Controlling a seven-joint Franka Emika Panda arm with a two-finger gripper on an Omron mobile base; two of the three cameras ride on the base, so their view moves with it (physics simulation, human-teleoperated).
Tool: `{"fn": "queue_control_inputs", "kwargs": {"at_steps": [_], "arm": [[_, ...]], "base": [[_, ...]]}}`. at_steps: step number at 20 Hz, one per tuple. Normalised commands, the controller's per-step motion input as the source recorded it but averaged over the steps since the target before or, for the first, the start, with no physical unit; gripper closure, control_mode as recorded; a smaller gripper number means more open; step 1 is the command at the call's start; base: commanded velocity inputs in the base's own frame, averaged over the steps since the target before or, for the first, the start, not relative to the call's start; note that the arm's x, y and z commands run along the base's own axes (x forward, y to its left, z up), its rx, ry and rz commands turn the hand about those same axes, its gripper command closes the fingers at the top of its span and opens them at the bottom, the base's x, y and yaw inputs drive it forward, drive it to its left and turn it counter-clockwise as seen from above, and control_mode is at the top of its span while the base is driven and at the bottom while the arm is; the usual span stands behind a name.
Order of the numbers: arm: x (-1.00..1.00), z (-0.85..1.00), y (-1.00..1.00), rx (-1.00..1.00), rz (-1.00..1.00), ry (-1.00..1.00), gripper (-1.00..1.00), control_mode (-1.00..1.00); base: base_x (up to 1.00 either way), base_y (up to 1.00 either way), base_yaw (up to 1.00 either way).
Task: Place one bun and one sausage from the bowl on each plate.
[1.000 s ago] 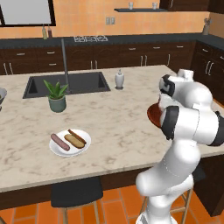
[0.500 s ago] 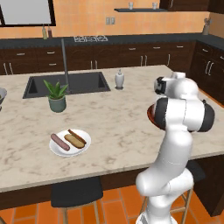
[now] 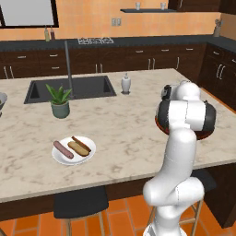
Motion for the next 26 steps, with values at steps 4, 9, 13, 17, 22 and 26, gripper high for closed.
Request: {"fn": "queue_control_inputs", "kwargs": {"at_steps": [4, 9, 13, 17, 22, 26], "arm": [[0.03, -0.27, 0.00, 0.01, 0.00, 0.02, -1.00, -1.00], [0.01, -0.11, 0.00, 0.00, 0.00, -0.01, -1.00, -1.00], [0.00, 0.00, 0.00, 0.00, 0.00, 0.00, -1.00, -1.00], [0.00, 0.00, 0.00, 0.00, 0.00, 0.00, 1.00, -1.00], [0.00, 0.00, 0.00, 0.00, 0.00, 0.00, 1.00, -1.00], [0.00, 0.00, 0.00, 0.00, 0.00, 0.00, 1.00, -1.00]], "base": [[0.00, 0.00, 0.00], [0.00, 0.00, 0.00], [0.00, 0.00, 0.00], [0.00, 0.00, 0.00], [0.00, 0.00, 0.00], [0.00, 0.00, 0.00]]}}
